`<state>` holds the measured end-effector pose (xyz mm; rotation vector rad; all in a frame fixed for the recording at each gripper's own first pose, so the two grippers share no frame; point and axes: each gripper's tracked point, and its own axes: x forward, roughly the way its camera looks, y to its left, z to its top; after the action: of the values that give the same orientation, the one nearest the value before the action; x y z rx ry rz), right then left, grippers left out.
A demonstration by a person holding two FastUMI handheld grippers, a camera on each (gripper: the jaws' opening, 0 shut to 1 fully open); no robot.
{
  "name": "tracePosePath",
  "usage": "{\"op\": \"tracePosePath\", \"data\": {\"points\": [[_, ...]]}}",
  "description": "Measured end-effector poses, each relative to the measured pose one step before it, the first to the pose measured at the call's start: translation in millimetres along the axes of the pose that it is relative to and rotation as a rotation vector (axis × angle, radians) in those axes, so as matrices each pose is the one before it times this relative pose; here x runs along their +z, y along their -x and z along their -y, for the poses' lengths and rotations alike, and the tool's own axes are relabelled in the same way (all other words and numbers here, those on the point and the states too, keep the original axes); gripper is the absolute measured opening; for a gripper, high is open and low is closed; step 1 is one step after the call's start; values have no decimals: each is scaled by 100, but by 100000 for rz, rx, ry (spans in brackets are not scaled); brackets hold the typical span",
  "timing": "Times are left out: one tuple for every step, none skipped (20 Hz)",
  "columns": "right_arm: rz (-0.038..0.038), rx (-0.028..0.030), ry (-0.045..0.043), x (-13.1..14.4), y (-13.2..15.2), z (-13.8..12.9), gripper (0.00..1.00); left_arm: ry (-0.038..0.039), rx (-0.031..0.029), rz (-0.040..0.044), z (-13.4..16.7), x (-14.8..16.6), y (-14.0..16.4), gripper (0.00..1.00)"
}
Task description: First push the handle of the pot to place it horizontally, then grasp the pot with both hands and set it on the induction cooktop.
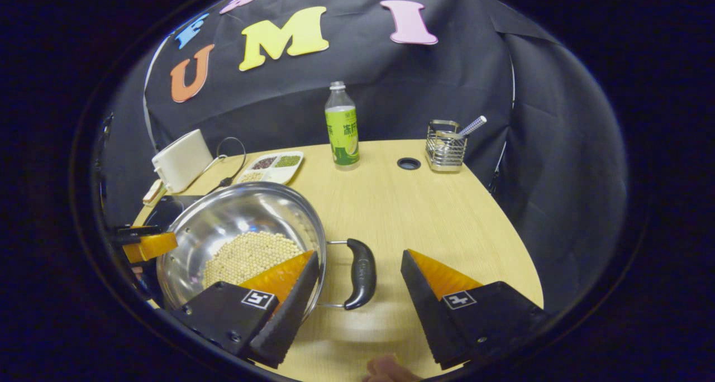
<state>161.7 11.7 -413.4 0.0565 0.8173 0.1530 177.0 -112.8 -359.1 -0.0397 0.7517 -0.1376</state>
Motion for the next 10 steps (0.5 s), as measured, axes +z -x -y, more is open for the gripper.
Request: {"op": "tracePosePath", "data": {"points": [[-641, 183, -259, -66, -443, -6, 94, 1475, -665, -1427, 122, -124, -367, 96], [298, 44, -479, 133, -418, -14, 94, -16, 925, 1231, -218, 385, -215, 95], [287, 138, -299, 104, -385, -149, 94, 535, -990, -521, 170, -1, -392, 95], [126, 290, -698, 81, -238, -94, 94, 252, 1692, -788, -227, -5, -66, 91], [-409, 442, -1358, -100, -307, -127, 94, 0, 1328, -1123, -133, -104, -35, 90], [-994, 458, -1067, -196, -140, -72, 94, -595, 949, -397, -257, 55, -43, 86], [-905, 474, -240, -194, -219, 17, 94, -521, 298, -192, 78, -68, -119, 83], [-856, 1104, 279, -264, 1, -42, 95, -630, -946, 201, 205, 5, 77, 80], [-780, 1057, -1674, -127, 98, -141, 95, -887, -328, 10, 81, -82, 53, 89], [-1207, 1259, -1376, -184, -39, -178, 92, -1198, -3571, 913, 548, 6, -169, 75]]}}
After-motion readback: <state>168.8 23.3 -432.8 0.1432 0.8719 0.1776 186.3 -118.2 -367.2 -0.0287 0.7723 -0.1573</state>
